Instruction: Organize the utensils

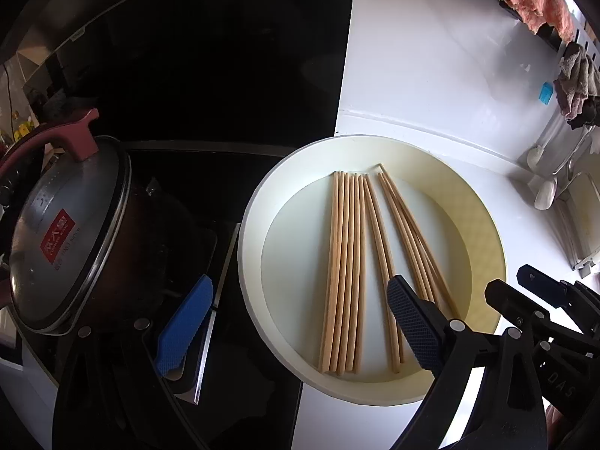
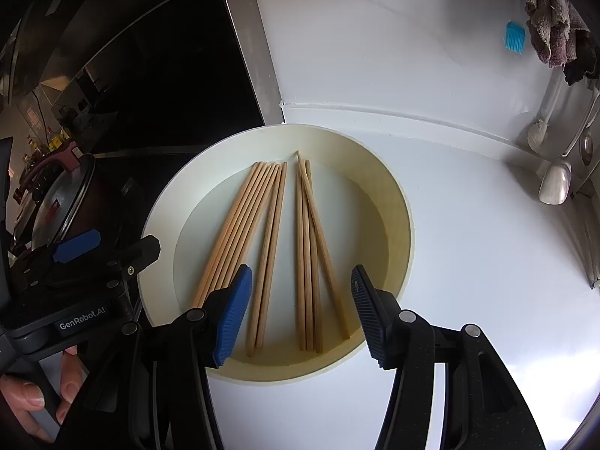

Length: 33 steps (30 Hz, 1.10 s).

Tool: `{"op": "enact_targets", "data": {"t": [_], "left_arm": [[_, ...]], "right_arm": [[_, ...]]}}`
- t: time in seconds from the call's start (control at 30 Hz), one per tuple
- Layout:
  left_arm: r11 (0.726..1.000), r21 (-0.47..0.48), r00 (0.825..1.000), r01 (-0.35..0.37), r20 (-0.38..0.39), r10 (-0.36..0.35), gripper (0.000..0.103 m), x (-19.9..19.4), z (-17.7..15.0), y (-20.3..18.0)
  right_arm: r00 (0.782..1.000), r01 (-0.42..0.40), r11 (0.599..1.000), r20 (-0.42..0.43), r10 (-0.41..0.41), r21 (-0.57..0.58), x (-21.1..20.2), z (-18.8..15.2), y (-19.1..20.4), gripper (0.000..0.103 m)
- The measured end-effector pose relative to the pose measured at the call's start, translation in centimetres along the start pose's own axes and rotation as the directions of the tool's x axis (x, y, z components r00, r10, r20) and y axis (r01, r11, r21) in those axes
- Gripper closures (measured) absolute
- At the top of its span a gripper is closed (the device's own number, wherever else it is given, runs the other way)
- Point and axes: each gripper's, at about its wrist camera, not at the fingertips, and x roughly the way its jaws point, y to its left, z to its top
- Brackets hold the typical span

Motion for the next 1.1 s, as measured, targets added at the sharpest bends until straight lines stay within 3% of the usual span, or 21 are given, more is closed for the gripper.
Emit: {"op": "enact_targets", "data": {"t": [1.1], "left_arm": [[1.0,0.0,1.0,-0.014,0.021,0.014,0.009,-0.73,0.13,0.03]], "right_arm": [[1.0,0.002,1.0,-0.005,-0.002,0.0,0.24,0.14,0.18,0.05]]}}
